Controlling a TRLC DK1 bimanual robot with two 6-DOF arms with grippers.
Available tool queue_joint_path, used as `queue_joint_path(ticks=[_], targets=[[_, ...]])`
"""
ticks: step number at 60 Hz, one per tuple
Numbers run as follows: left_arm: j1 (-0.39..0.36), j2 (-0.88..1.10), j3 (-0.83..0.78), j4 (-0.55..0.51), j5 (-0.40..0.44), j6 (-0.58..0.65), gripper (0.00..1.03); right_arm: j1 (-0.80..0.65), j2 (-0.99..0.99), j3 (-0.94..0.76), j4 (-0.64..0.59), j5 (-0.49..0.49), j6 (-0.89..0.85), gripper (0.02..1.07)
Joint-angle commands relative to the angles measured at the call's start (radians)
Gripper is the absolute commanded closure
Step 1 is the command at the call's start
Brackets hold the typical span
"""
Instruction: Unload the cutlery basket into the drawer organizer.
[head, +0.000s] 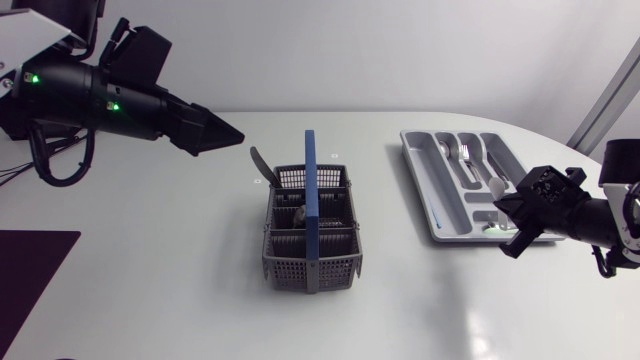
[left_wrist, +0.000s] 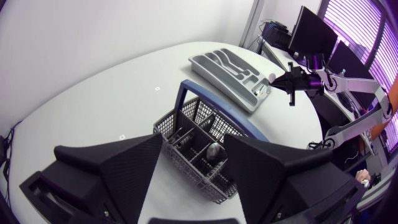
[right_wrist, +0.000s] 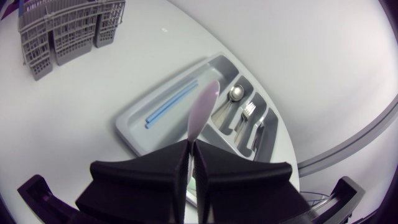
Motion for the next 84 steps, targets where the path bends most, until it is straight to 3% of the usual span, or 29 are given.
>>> queue_joint_path(ticks=[1,13,36,49,56,72,84], targets=[[0.030,0.000,-0.034,0.014,0.000,0.017,0.33,-0.030,0.074,0.016,0.063,0.029,-0.058,1.01],[0.059,0.017,-0.070,0.034,-0.002,0.031,0.33,-0.065,0.261,0.024,0.253,0.130,-0.132,1.01],[0.085,0.050,-0.103,0.040,0.000,0.052,0.33,-0.082,0.458,0.013,0.411,0.238,-0.273,1.00],[0.085,0.076,-0.108,0.041,-0.002,0.059,0.33,-0.051,0.442,-0.039,0.413,0.255,-0.295,0.57],[0.091,0.086,-0.114,0.044,0.000,0.069,0.33,-0.050,0.426,-0.051,0.411,0.265,-0.296,0.44],[0.106,0.099,-0.148,0.078,0.000,0.083,0.33,-0.051,0.245,-0.096,0.372,0.279,-0.229,0.25],[0.086,0.100,-0.188,0.167,0.024,0.146,0.33,0.013,0.077,-0.116,0.211,0.275,-0.118,0.20]])
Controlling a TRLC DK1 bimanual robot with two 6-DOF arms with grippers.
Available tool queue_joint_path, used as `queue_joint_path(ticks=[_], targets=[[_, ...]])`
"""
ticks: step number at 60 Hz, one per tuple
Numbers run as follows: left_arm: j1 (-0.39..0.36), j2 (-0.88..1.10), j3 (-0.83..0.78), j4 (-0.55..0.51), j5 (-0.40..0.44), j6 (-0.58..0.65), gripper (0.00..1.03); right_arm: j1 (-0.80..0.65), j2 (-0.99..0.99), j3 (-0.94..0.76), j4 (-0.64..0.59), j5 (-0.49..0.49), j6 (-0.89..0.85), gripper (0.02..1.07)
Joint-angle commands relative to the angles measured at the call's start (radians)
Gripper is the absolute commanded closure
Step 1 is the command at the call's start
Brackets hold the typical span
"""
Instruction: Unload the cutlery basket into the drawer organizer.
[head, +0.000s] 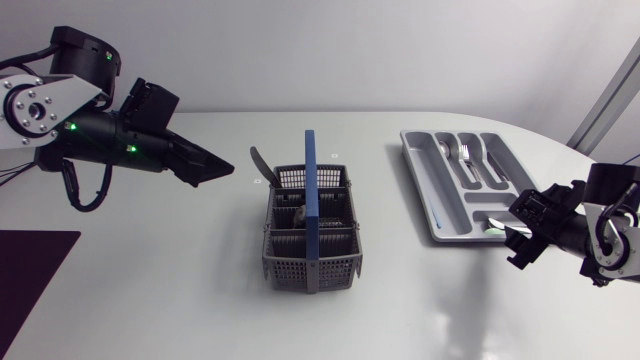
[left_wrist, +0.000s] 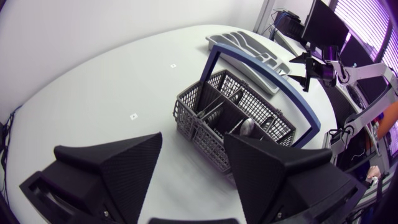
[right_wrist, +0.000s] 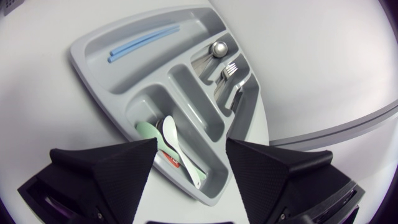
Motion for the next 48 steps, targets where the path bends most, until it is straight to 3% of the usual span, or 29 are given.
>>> queue_joint_path(ticks=[1,16,26,41,48], targets=[[-0.017,0.014,-0.052,0.056,0.020,0.059,0.33,0.043,-0.078,-0.035,-0.062,0.004,0.066,0.20],[-0.063,0.014,-0.162,0.285,0.038,0.178,0.33,0.220,-0.285,-0.043,-0.269,0.004,0.220,0.14],[-0.073,0.046,-0.199,0.381,0.038,0.274,0.33,0.335,-0.340,-0.014,-0.372,0.007,0.312,0.14],[-0.074,0.179,-0.188,0.470,0.060,0.384,0.33,0.462,-0.290,0.029,-0.386,0.030,0.401,0.14],[-0.065,0.221,-0.162,0.470,0.131,0.424,0.33,0.491,-0.250,0.055,-0.386,0.035,0.422,0.14]])
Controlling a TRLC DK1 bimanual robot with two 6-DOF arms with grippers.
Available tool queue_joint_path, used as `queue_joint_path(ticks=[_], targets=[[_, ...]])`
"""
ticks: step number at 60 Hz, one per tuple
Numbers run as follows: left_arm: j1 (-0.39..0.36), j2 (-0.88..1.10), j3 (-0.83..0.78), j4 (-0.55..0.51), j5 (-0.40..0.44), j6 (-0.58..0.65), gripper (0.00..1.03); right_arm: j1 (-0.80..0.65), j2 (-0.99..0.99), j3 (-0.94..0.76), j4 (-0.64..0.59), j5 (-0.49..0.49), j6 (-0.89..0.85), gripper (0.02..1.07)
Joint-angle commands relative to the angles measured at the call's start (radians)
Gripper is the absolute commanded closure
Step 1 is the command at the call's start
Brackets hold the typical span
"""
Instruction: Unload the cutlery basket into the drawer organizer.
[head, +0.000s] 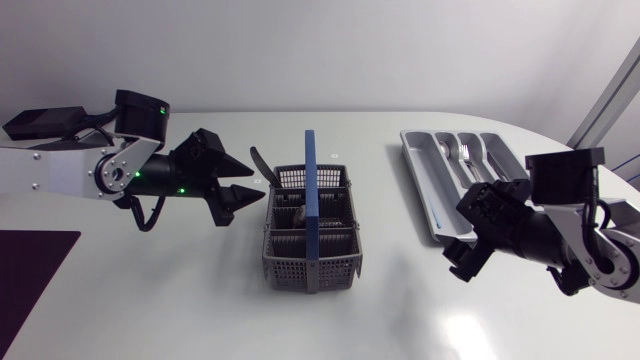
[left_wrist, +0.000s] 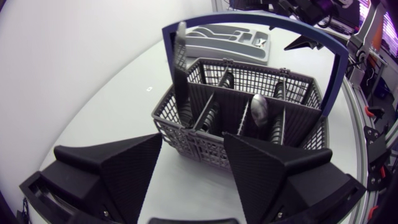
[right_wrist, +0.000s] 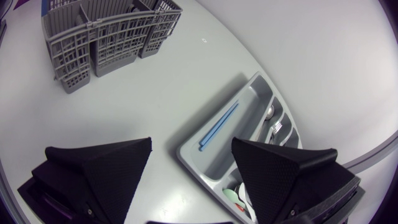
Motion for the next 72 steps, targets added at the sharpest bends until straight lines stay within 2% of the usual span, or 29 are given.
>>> queue_joint_path(ticks=[1,12,24,31,33,46,51,56,66,72], targets=[[0.001,0.039,0.015,0.012,0.041,0.058,0.33,0.026,0.040,0.035,-0.010,0.015,0.038,0.14],[0.007,0.091,0.064,0.010,0.089,0.068,0.34,0.064,0.096,0.066,-0.001,0.030,0.061,0.14],[0.027,0.150,0.130,0.002,0.133,0.073,0.40,0.078,0.169,0.100,0.016,0.031,0.067,0.14],[0.028,0.173,0.152,0.001,0.159,0.076,0.50,0.087,0.201,0.112,0.033,0.034,0.067,0.14],[0.027,0.182,0.158,0.001,0.167,0.087,0.56,0.092,0.216,0.120,0.037,0.034,0.069,0.14],[0.018,0.205,0.176,0.004,0.187,0.113,0.78,0.106,0.250,0.137,0.042,0.038,0.075,0.14],[0.008,0.211,0.181,0.007,0.187,0.119,0.83,0.106,0.251,0.137,0.042,0.038,0.076,0.14],[0.001,0.220,0.187,0.007,0.187,0.119,0.84,0.106,0.253,0.132,0.042,0.038,0.076,0.14],[-0.018,0.234,0.201,0.007,0.187,0.122,1.00,0.107,0.248,0.121,0.042,0.038,0.078,0.14],[-0.018,0.234,0.211,0.004,0.187,0.117,1.00,0.107,0.241,0.114,0.042,0.038,0.078,0.14]])
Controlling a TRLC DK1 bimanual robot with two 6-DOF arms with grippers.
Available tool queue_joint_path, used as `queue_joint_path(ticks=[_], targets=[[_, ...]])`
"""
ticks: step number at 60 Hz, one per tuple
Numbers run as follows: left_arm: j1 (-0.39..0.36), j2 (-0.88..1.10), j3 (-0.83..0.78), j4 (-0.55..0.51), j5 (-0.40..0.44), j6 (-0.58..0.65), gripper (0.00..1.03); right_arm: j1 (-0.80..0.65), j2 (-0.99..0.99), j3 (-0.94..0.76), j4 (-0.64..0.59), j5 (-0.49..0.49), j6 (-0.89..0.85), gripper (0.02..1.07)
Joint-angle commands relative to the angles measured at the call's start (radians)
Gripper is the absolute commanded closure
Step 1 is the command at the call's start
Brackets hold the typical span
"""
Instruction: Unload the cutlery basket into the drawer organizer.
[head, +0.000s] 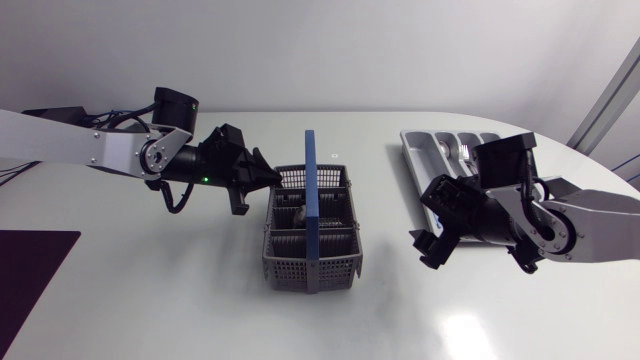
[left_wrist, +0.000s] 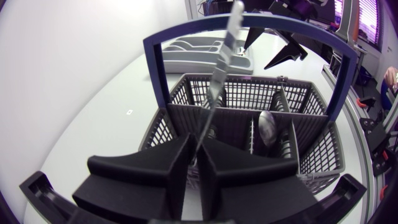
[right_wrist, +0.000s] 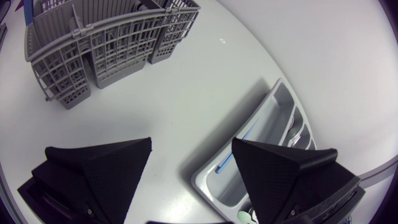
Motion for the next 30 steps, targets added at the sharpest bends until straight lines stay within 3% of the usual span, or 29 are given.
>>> queue_joint_path(ticks=[1,30], targets=[[-0.006,0.019,0.036,-0.003,0.016,0.020,1.00,0.010,0.003,-0.005,0.006,0.011,0.026,0.14],[-0.001,-0.062,0.192,-0.258,0.019,0.022,1.00,0.032,-0.043,-0.045,0.012,0.008,0.031,0.14]])
